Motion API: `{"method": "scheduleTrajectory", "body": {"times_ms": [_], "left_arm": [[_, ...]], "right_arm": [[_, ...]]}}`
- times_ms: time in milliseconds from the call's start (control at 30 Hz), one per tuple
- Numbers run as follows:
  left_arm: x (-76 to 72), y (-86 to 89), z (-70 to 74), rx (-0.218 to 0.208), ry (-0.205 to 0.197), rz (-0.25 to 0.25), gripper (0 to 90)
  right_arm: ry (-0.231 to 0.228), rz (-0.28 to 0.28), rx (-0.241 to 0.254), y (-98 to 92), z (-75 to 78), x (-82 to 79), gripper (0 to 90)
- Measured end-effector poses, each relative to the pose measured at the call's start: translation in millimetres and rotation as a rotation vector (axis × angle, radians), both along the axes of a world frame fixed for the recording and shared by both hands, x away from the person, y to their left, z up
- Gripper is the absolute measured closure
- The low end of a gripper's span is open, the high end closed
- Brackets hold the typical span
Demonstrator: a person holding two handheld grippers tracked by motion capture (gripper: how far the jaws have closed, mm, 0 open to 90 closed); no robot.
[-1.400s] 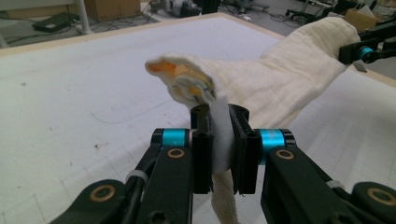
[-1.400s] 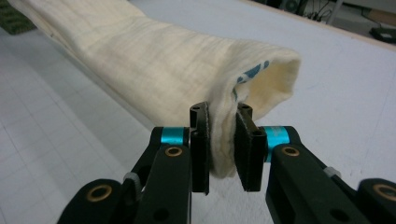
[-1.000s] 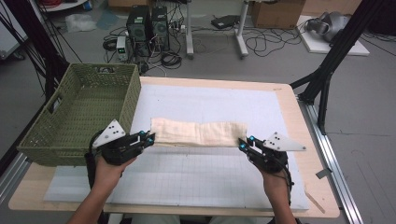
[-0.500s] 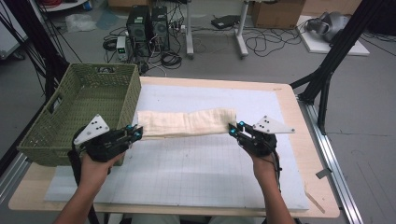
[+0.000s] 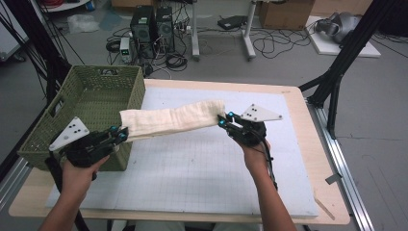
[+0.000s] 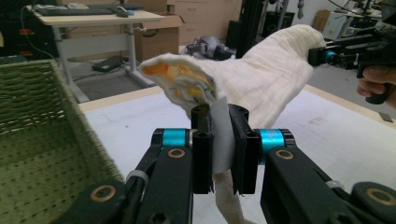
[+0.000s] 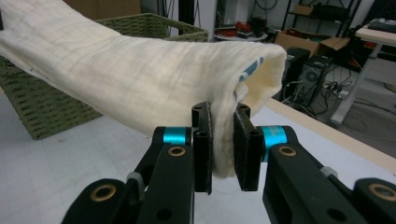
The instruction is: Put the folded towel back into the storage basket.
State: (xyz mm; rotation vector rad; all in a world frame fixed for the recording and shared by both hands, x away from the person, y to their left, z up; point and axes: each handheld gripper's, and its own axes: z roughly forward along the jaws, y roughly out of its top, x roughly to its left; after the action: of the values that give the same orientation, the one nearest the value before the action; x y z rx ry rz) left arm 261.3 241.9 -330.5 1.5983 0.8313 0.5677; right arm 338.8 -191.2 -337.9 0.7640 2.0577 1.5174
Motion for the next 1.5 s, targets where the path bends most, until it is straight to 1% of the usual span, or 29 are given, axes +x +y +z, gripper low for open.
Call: {"method": "scheduleTrajectory", "body": {"times_ms": [67,400,667,700,733,867,1133,1300,1333,1367,1500], "left_arm": [[-2.1,6.4,1.0,-0.003,-0.003,0.013,80.5],[-10.4,33.9,4.5,-0.009,-0.016,0.069,80.5],[-18.0,57.3,6.8,-0.019,-0.023,0.118,80.5],[-19.4,61.0,7.2,-0.020,-0.024,0.126,80.5],[-20.5,63.9,7.3,-0.021,-0.026,0.131,80.5],[-24.7,74.9,7.2,-0.021,-0.027,0.157,80.5],[-31.9,97.8,8.6,-0.024,-0.033,0.212,80.5],[-36.7,110.9,11.4,-0.021,-0.043,0.247,80.5],[-37.4,113.3,11.7,-0.020,-0.043,0.254,80.5],[-37.9,116.1,11.8,-0.020,-0.044,0.259,80.5],[-39.3,126.7,11.5,-0.020,-0.041,0.286,80.5]], "right_arm": [[0.003,0.008,0.005,7.0,1.6,3.9,80.2],[-0.015,0.056,0.004,42.7,11.9,21.7,80.7],[-0.012,0.103,0.001,73.2,19.1,34.8,80.7],[-0.020,0.109,0.002,75.9,19.8,36.3,80.8],[-0.013,0.113,0.006,80.4,20.8,38.3,80.7],[-0.011,0.133,0.002,97.0,24.6,46.1,80.7],[-0.022,0.171,-0.002,131.6,34.9,60.4,80.8],[-0.012,0.193,-0.001,151.7,37.7,68.2,80.8],[-0.018,0.191,-0.006,155.5,38.0,69.5,80.8],[-0.017,0.199,0.000,159.7,37.8,71.1,80.8],[-0.008,0.206,-0.004,173.9,37.5,75.7,80.8]]}}
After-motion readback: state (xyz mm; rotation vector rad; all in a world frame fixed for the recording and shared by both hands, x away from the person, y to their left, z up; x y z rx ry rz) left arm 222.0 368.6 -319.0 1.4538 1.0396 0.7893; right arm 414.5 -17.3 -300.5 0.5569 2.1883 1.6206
